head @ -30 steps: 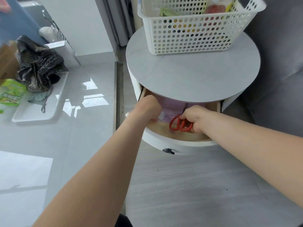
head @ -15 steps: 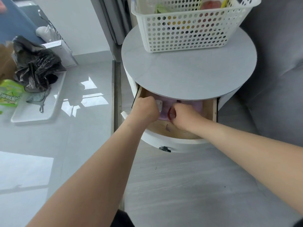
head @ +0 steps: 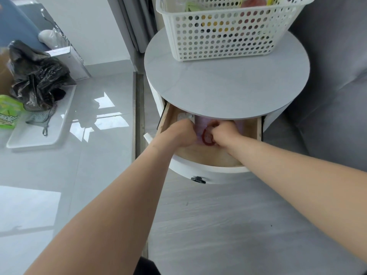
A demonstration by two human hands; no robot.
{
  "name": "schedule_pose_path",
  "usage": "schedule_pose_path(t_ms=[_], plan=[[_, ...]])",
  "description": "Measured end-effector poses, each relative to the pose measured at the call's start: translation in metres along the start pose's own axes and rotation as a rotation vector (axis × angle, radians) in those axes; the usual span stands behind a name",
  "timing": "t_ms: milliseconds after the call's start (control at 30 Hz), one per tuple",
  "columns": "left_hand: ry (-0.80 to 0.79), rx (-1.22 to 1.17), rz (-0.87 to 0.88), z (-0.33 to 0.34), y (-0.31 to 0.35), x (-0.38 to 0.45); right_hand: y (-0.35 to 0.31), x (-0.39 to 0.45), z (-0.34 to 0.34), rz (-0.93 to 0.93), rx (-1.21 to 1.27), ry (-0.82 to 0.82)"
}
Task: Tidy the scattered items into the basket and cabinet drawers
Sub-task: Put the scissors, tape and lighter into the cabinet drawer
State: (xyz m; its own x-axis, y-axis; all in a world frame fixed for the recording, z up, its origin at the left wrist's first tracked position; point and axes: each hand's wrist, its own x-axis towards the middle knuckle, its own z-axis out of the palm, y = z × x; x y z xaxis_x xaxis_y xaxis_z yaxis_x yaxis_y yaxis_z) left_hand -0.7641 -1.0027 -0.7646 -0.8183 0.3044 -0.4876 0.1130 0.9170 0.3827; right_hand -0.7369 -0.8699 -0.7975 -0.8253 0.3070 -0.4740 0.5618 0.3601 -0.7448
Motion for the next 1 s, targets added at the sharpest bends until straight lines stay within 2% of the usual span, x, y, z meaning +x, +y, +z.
schedule_pose_path(t_ms=[67,100,133,200,267,333,400,600,767,1000], plan=[[0.020,0.005,-0.001,-0.001,-0.002,0.000,0.000,0.012,0.010,0.111,0.225,-0.026],[0.036,0.015,0.001,-0.001,-0.002,-0.001,-0.004,0.011,0.011,0.129,0.242,-0.032],[0.051,0.023,0.006,-0.001,-0.003,-0.002,-0.007,0.006,0.011,0.121,0.169,-0.025],[0.055,0.039,-0.002,0.000,-0.001,-0.004,-0.005,0.001,0.007,0.042,-0.191,0.077],[-0.016,0.059,-0.024,0.002,0.001,-0.006,0.001,-0.006,0.001,-0.030,-0.449,0.127],[-0.136,0.036,-0.014,0.004,0.002,-0.002,0.007,-0.007,0.000,-0.034,-0.553,0.065],[-0.177,-0.003,0.000,0.006,0.006,0.000,0.015,-0.001,0.001,-0.013,-0.598,0.016],[-0.020,0.105,0.021,0.013,0.008,0.014,0.013,0.008,-0.002,-0.145,-0.647,0.073],[0.081,0.161,-0.107,0.016,0.003,0.018,0.007,0.008,-0.004,-0.200,-0.663,0.087],[0.101,0.178,-0.164,0.011,-0.001,0.017,0.002,0.003,0.006,-0.289,-0.608,0.036]])
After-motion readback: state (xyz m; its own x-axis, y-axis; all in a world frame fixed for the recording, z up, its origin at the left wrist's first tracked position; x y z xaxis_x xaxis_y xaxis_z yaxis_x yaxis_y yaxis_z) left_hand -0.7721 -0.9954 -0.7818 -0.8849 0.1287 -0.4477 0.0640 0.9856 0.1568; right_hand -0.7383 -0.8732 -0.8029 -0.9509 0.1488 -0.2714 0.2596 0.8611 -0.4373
